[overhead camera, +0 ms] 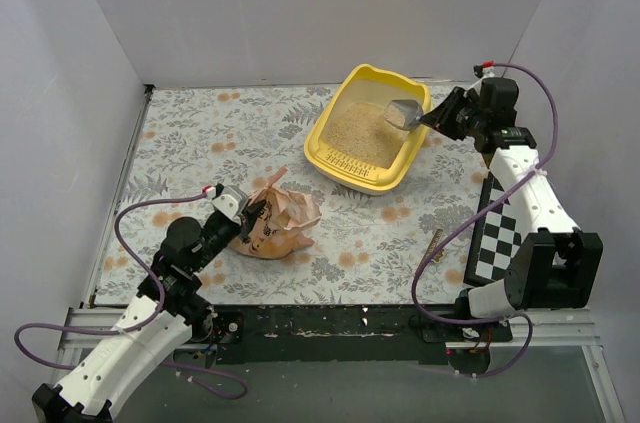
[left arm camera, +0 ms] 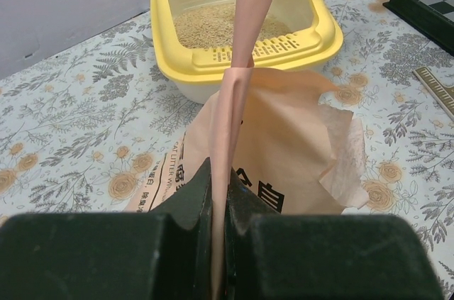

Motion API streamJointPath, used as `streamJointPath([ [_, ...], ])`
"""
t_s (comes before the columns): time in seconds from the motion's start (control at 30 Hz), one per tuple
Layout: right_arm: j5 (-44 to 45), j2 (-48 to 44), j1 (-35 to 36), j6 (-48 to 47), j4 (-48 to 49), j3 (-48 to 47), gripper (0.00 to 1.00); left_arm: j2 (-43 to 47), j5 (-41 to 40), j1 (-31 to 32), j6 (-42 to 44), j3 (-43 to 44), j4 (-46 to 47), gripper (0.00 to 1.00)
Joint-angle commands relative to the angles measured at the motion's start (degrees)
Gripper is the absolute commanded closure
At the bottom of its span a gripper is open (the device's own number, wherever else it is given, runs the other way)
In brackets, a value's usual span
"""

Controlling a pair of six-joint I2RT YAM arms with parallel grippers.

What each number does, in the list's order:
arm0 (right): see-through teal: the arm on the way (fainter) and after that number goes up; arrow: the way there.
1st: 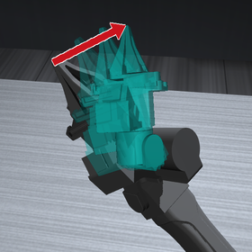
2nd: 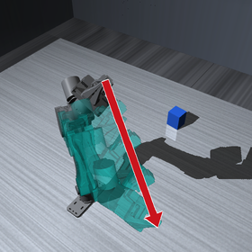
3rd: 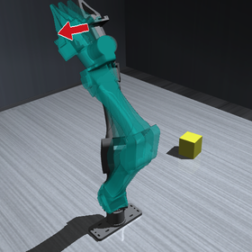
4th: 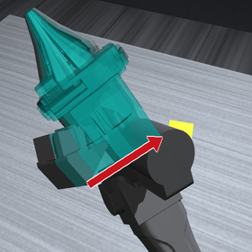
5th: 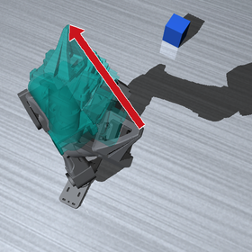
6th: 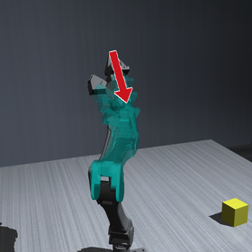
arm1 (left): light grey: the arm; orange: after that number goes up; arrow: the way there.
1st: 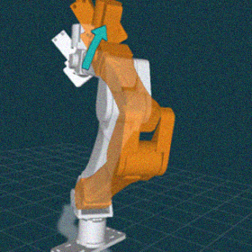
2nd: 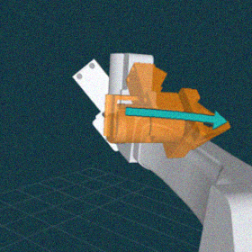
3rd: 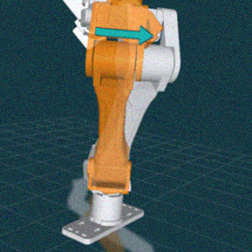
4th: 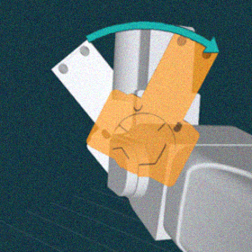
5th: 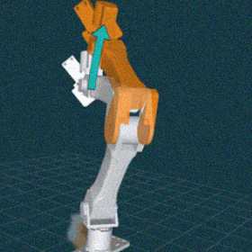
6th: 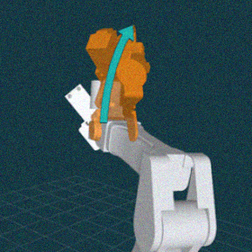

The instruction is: Fill the litter box with clean litter

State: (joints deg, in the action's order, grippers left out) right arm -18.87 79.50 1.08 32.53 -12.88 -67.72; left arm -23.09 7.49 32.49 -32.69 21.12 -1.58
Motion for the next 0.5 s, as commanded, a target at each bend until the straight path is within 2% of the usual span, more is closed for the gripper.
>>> streamJointPath([
  [0.0,8.05,3.10,4.27,-8.53,-8.37,-8.81,0.99,-0.72,2.53,0.47,-0.89,1.29,3.17,1.00],
  [0.23,17.71,13.20,11.48,-16.00,-24.53,-28.49,0.99,-3.01,2.18,0.47,-1.24,2.78,1.94,1.00],
  [0.33,24.22,15.76,14.38,-17.85,-28.68,-34.65,0.99,-3.10,2.27,0.47,-1.33,3.31,-0.52,1.00],
  [0.47,28.71,17.87,17.63,-19.96,-33.15,-42.47,0.99,-3.97,1.83,0.47,-1.41,4.36,-1.93,1.00],
])
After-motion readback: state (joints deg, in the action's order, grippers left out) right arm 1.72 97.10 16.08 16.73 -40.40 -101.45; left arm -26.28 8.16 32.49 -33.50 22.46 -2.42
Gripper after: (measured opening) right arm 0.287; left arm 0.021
